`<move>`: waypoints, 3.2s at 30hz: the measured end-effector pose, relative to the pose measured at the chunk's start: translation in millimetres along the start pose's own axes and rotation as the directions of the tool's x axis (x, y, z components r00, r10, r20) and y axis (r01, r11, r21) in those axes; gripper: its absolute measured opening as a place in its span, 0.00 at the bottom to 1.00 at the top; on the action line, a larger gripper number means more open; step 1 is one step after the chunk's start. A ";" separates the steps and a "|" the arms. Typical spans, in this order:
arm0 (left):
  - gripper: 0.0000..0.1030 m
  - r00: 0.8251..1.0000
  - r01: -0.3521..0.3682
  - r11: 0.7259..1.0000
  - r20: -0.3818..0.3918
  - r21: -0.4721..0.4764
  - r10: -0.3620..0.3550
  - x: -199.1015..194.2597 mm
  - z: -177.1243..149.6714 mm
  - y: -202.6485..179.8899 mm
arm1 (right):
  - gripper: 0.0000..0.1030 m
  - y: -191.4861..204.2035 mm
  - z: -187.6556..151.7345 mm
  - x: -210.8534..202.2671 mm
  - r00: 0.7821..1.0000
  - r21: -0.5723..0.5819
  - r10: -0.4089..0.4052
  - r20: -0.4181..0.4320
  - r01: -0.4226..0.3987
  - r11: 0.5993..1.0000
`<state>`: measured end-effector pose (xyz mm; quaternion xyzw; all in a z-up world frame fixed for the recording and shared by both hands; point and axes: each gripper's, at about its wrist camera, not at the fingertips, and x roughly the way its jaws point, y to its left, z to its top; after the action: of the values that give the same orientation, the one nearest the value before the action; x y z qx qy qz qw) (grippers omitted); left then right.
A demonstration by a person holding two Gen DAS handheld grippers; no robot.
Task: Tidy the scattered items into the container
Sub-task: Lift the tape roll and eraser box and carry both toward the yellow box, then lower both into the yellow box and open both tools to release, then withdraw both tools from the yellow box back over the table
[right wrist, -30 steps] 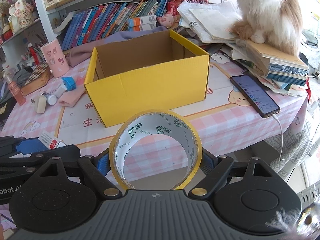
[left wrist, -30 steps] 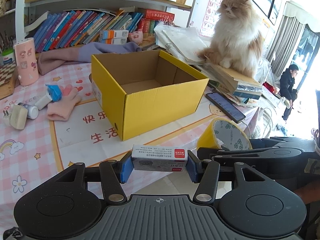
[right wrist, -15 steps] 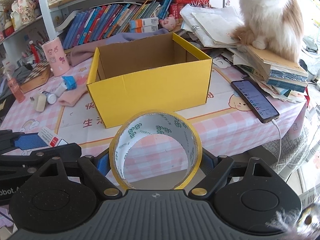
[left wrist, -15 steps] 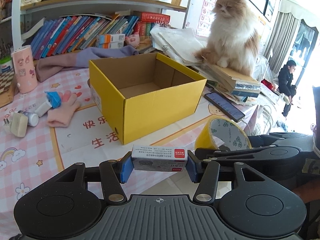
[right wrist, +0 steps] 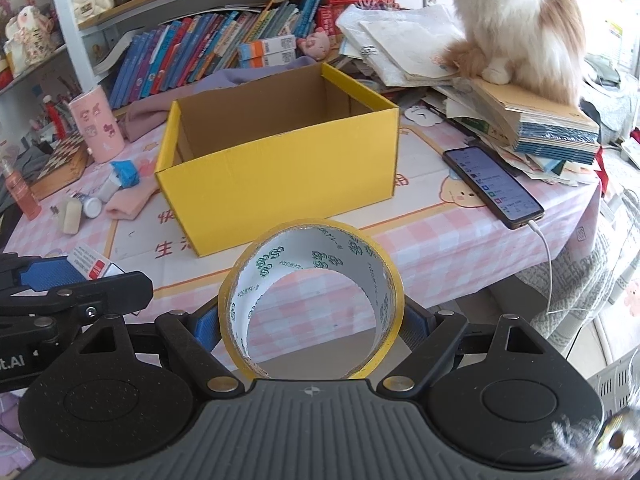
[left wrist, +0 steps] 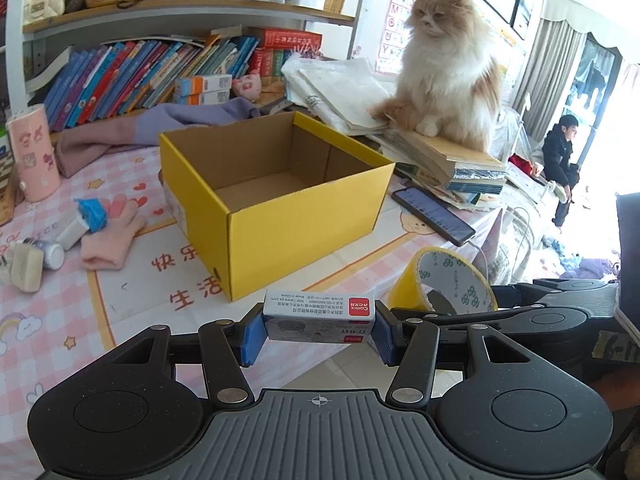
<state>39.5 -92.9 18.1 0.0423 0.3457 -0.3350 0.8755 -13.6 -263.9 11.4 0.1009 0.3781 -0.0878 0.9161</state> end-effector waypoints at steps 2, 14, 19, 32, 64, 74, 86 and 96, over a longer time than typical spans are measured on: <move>0.51 1.000 0.005 1.000 0.010 0.016 -0.005 1.7 6.3 -3.8 | 0.81 -3.7 4.7 1.0 1.000 0.005 -0.003 0.013 0.003 1.000; 0.51 0.997 0.000 1.000 0.081 0.012 -0.001 24.2 56.6 -12.0 | 0.81 -33.4 58.3 13.7 0.993 -0.049 0.022 0.118 -0.016 0.999; 0.51 0.991 -0.025 0.999 0.132 -0.022 0.028 34.1 81.2 -10.2 | 0.82 -42.1 96.2 20.2 0.982 -0.126 0.076 0.173 -0.055 0.991; 0.52 0.971 -0.165 0.983 0.162 -0.082 0.176 87.0 142.3 14.3 | 0.82 -40.8 184.2 90.6 0.960 -0.467 0.242 0.141 -0.151 0.871; 0.64 0.918 -0.276 0.946 -0.246 0.167 0.311 229.9 138.0 45.3 | 0.83 23.7 181.7 252.0 0.945 -0.888 0.141 -0.296 -0.327 0.324; 0.70 0.922 -0.316 0.938 -0.186 0.146 0.340 211.7 135.9 41.9 | 0.89 20.1 184.5 243.8 0.952 -0.887 0.189 -0.242 -0.296 0.354; 0.73 0.934 -0.355 0.935 -0.027 -0.001 0.355 147.0 140.8 43.3 | 0.89 -0.9 204.0 198.4 0.949 -0.810 0.283 -0.139 -0.273 0.519; 0.76 0.922 -0.374 0.920 0.065 -0.119 0.383 96.0 127.4 33.6 | 0.89 -15.6 198.9 140.9 0.931 -0.704 0.365 0.008 -0.254 0.664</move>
<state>185.2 -159.4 48.4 0.0477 0.3097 -0.1425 0.9389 215.3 -340.8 47.4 -0.1922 0.2910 0.2097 0.9135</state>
